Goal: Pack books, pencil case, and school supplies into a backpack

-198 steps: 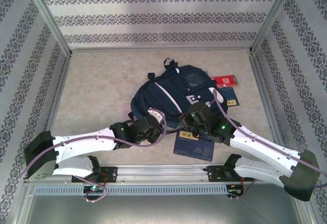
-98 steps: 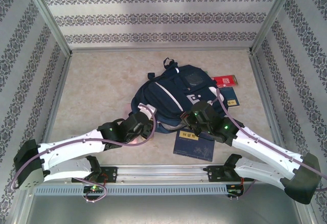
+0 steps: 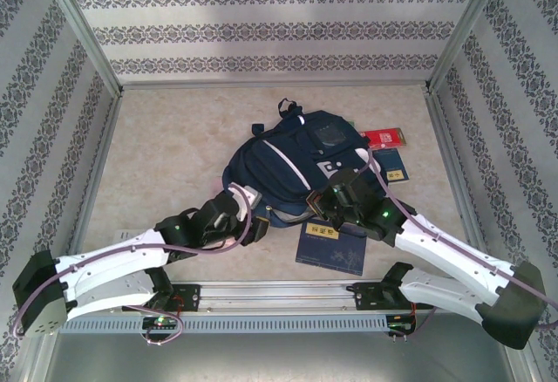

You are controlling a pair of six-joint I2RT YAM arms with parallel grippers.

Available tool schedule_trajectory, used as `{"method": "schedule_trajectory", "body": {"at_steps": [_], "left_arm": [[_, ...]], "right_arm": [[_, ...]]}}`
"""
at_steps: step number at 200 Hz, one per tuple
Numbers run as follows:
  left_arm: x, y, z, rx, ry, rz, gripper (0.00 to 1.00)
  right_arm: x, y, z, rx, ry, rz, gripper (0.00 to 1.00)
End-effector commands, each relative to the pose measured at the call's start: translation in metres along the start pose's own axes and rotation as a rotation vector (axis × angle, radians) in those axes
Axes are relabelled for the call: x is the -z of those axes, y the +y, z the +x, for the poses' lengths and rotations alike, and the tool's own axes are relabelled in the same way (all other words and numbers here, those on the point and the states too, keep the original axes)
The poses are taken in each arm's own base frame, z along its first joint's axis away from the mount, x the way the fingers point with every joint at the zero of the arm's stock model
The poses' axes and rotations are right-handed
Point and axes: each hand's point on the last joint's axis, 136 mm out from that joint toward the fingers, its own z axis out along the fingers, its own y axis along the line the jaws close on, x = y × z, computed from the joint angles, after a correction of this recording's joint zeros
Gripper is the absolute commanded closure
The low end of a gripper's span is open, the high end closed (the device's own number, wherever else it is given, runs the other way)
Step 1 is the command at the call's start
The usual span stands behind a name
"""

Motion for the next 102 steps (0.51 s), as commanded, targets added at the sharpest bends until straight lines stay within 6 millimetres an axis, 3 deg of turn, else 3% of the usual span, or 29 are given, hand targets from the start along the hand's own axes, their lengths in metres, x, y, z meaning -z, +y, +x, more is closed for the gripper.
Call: {"method": "schedule_trajectory", "body": {"at_steps": [1, 19, 48, 74, 102], "left_arm": [[0.016, -0.024, -0.034, 0.088, -0.092, 0.167, 0.3], [0.019, -0.03, -0.038, 0.172, -0.056, 0.266, 0.24], [0.02, -0.035, -0.041, 0.259, 0.035, 0.337, 0.23], [0.017, -0.029, -0.039, 0.292, 0.117, 0.309, 0.27], [0.018, -0.019, -0.043, 0.295, 0.094, 0.263, 0.26]], "right_arm": [[0.017, 0.05, 0.006, 0.057, 0.055, -0.146, 1.0], [0.019, 0.057, 0.009, 0.044, 0.095, -0.152, 1.0], [0.025, 0.067, 0.01, 0.027, 0.136, -0.157, 1.0], [0.031, 0.074, 0.007, 0.011, 0.146, -0.171, 1.0], [0.034, 0.078, 0.006, 0.005, 0.154, -0.182, 1.0]]}}
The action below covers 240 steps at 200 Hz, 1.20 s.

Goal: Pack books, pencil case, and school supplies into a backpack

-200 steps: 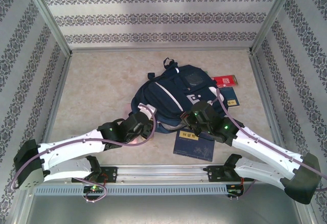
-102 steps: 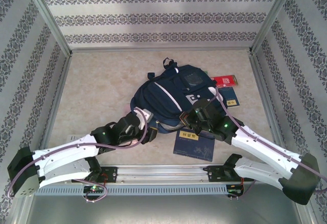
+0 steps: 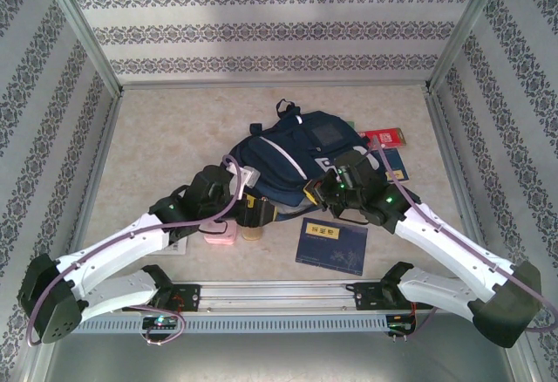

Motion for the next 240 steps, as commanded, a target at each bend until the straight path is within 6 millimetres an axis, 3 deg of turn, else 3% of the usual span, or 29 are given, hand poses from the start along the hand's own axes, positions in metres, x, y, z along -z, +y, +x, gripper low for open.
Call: {"method": "schedule_trajectory", "body": {"at_steps": [1, 35, 83, 129, 190, 204, 220, 240], "left_arm": [[0.006, 0.003, 0.002, 0.042, 0.03, -0.011, 0.26], [0.0, 0.009, 0.001, 0.048, 0.039, -0.028, 0.3], [-0.013, 0.008, 0.0, 0.037, 0.044, 0.008, 0.46], [-0.018, 0.01, -0.006, 0.014, 0.025, 0.005, 0.52], [-0.019, 0.04, -0.008, 0.016, -0.028, -0.141, 0.68], [-0.017, 0.048, -0.011, 0.022, -0.049, -0.186, 0.67], [-0.017, 0.055, -0.014, 0.03, -0.071, -0.226, 0.58], [-0.016, 0.06, -0.018, 0.034, -0.09, -0.256, 0.61]], "right_arm": [[0.019, 0.043, 0.013, 0.054, 0.067, -0.137, 1.0], [0.018, 0.048, 0.014, 0.05, 0.08, -0.147, 1.0], [0.015, 0.057, 0.016, 0.037, 0.103, -0.175, 1.0], [0.012, 0.065, 0.016, 0.036, 0.115, -0.189, 1.0], [0.012, 0.069, 0.019, 0.032, 0.125, -0.206, 1.0], [0.012, 0.07, 0.02, 0.032, 0.126, -0.209, 1.0], [0.012, 0.069, 0.022, 0.032, 0.127, -0.21, 1.0], [0.011, 0.069, 0.024, 0.032, 0.131, -0.21, 1.0]]}}
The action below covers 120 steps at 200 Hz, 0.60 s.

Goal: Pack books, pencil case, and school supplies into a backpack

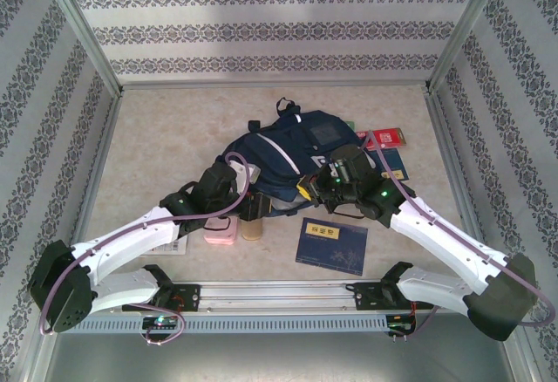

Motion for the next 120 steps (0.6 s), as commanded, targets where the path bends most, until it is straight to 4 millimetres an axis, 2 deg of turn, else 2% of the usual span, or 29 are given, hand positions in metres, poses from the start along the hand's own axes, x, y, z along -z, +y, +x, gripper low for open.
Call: {"method": "schedule_trajectory", "body": {"at_steps": [1, 43, 92, 120], "left_arm": [[-0.001, 0.022, -0.014, 0.009, -0.078, -0.107, 0.61], [0.0, 0.029, -0.013, -0.006, -0.077, -0.143, 0.88], [0.014, 0.042, -0.01, -0.036, -0.09, -0.226, 0.94], [0.02, 0.041, -0.009, -0.046, -0.097, -0.222, 0.94]], "right_arm": [[0.015, 0.051, 0.02, 0.062, 0.068, -0.17, 1.0], [0.016, 0.05, 0.02, 0.063, 0.062, -0.172, 1.0], [0.014, 0.043, 0.017, 0.06, 0.057, -0.159, 1.0], [0.014, 0.04, 0.014, 0.063, 0.051, -0.155, 1.0]]}}
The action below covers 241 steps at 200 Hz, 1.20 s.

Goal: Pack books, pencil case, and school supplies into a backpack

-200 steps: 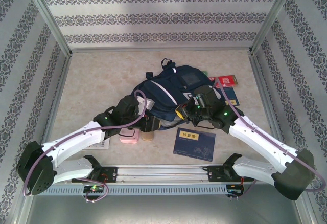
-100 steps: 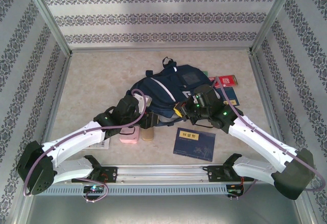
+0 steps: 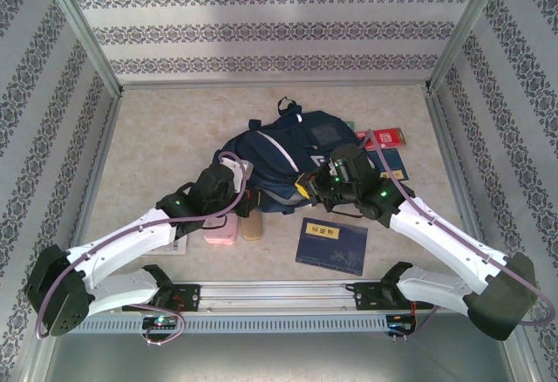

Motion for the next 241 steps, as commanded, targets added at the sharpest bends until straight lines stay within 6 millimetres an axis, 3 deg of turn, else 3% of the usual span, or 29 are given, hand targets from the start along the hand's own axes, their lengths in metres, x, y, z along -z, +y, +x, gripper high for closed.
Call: {"method": "schedule_trajectory", "body": {"at_steps": [1, 55, 77, 132, 178, 191, 212, 241], "left_arm": [[0.006, 0.019, 0.005, -0.023, -0.009, -0.077, 0.94], [0.028, -0.014, -0.007, -0.054, -0.149, 0.132, 0.95], [0.033, -0.009, -0.004, -0.065, -0.139, 0.099, 0.97], [0.022, 0.014, 0.011, -0.069, -0.023, -0.034, 1.0], [0.024, 0.006, 0.014, -0.08, 0.041, -0.015, 1.0], [0.024, -0.002, 0.014, -0.05, 0.04, 0.031, 0.9], [0.027, -0.007, 0.011, 0.032, 0.001, 0.069, 0.58], [0.026, -0.01, 0.01, 0.135, -0.03, 0.108, 0.48]], "right_arm": [[0.014, 0.034, 0.012, 0.05, 0.047, -0.128, 1.0], [0.012, 0.031, 0.01, 0.086, 0.051, -0.108, 1.0], [0.013, 0.029, 0.007, 0.099, 0.04, -0.098, 1.0], [0.013, 0.024, 0.005, 0.144, 0.025, -0.066, 1.0], [0.013, 0.01, 0.003, 0.185, 0.014, -0.009, 1.0], [0.011, 0.01, 0.004, 0.175, 0.022, -0.02, 1.0], [0.011, 0.014, 0.007, 0.165, 0.031, -0.039, 1.0], [0.012, 0.021, 0.009, 0.157, 0.039, -0.057, 1.0]]}}
